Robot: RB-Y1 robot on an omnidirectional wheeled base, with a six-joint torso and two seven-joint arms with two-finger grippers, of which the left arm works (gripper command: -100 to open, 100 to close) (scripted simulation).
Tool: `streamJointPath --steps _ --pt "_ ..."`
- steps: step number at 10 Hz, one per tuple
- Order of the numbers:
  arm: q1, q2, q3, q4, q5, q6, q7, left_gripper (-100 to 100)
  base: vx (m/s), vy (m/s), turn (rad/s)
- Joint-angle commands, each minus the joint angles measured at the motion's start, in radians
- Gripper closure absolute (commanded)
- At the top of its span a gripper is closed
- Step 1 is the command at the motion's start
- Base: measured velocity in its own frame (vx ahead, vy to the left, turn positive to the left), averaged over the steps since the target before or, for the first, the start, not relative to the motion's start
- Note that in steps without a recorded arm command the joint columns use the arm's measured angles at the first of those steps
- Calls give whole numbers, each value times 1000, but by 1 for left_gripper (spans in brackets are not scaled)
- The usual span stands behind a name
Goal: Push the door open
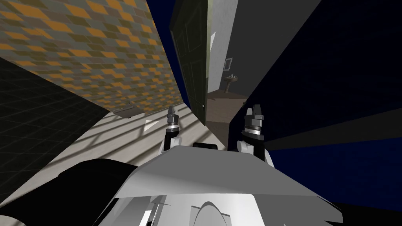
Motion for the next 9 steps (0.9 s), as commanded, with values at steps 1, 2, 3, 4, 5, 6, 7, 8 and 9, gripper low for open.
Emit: streamJointPath --steps 1,2,3,4,5,6,7,8,9 --pt "-18 10 -11 39 -1 -5 4 -100 123 74 -82" --pt "-24 14 -18 61 -1 -10 6 -100 95 65 -78" --pt "-31 19 -26 83 -2 -16 9 -100 96 59 -107" --pt "-37 23 -33 104 -3 -21 11 -100 82 55 -94" --pt "-45 27 -42 129 -4 -28 13 -100 92 62 -101" --pt "-52 31 -51 155 -5 -34 15 -100 97 61 -99" --pt "-60 36 -59 180 -5 -41 18 -100 88 63 -107" --pt "-67 40 -68 205 -6 -47 20 -100 83 63 -101" --pt "-76 44 -78 233 -7 -54 23 -100 84 70 -105"
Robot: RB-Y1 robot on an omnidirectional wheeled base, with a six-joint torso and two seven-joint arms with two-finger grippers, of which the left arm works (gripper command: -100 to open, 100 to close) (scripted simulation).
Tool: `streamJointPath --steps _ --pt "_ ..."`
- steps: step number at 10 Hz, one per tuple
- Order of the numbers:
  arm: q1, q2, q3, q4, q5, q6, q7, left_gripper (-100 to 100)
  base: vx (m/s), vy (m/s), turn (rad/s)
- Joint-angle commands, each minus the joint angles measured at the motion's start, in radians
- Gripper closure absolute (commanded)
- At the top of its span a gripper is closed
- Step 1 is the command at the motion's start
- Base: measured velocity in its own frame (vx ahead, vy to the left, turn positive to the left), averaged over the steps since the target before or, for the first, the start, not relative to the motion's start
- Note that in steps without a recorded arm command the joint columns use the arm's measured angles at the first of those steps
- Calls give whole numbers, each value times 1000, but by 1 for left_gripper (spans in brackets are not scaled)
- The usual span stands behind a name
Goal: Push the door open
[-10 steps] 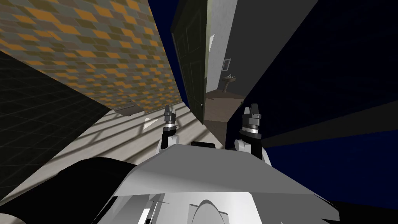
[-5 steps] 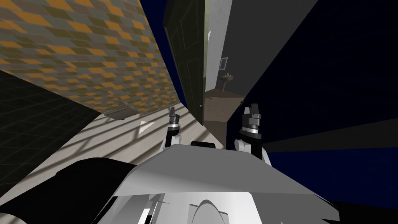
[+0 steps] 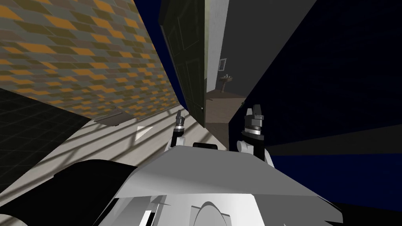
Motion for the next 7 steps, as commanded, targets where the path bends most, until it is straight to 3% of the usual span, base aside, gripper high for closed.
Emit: streamJointPath --steps 1,3,7 --pt "-8 4 -19 39 -3 -10 3 -100 89 88 -119" --pt "-16 8 -28 66 -4 -18 5 -100 77 65 -80" --pt "-51 21 -69 184 -8 -47 17 -100 66 66 -112"
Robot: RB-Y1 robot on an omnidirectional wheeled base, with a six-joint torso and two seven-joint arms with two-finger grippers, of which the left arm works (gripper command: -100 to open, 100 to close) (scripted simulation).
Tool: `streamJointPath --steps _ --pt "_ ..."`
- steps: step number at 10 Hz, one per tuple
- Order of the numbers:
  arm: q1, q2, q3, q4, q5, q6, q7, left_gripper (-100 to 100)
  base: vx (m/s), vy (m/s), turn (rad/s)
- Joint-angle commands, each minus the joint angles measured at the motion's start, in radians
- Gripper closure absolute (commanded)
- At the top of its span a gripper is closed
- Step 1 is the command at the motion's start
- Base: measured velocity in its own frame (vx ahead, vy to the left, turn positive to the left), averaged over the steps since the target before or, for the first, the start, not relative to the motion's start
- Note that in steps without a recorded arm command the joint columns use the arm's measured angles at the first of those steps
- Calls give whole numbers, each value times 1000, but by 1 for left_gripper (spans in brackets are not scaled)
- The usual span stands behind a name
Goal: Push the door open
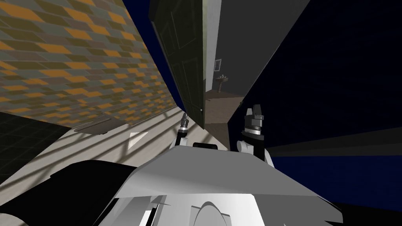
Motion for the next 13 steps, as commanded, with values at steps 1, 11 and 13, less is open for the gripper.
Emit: streamJointPath --steps 1,11,13 --pt "-13 5 -17 42 -2 -7 5 -100 87 106 -121" --pt "-84 22 -101 284 -10 -69 28 -100 62 73 -99" --pt "-102 25 -121 343 -12 -84 34 -100 69 105 -123"
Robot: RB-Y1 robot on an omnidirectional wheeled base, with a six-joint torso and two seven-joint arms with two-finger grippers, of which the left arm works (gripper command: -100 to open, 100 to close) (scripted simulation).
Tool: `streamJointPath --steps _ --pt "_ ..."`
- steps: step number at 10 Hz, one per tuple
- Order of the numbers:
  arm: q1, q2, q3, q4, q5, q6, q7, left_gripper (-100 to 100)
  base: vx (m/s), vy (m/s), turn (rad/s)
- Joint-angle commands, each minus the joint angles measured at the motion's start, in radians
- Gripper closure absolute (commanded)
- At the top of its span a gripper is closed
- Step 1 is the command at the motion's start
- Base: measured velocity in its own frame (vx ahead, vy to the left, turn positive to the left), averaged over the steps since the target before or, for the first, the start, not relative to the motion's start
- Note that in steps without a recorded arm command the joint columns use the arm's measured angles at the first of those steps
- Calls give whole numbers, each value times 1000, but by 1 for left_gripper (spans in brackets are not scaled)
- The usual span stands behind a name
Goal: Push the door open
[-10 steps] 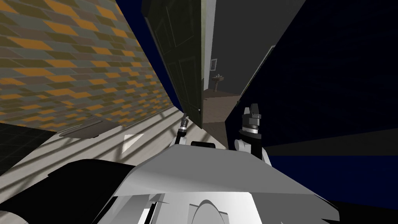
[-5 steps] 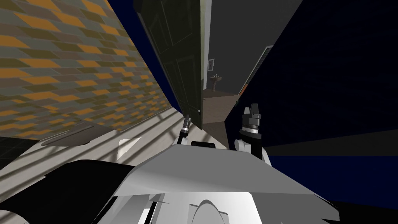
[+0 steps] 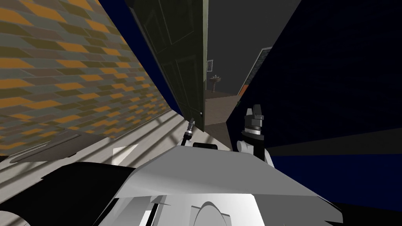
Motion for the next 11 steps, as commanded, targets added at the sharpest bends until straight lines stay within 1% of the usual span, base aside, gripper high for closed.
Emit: streamJointPath --steps 1,8,9,11 --pt "-14 1 -17 44 -2 -9 4 -100 84 95 -133" --pt "-69 5 -81 228 -8 -56 22 -100 70 92 -108" --pt "-82 5 -96 273 -10 -67 26 -100 87 106 -145" --pt "-95 5 -111 316 -11 -78 30 -100 80 113 -115"
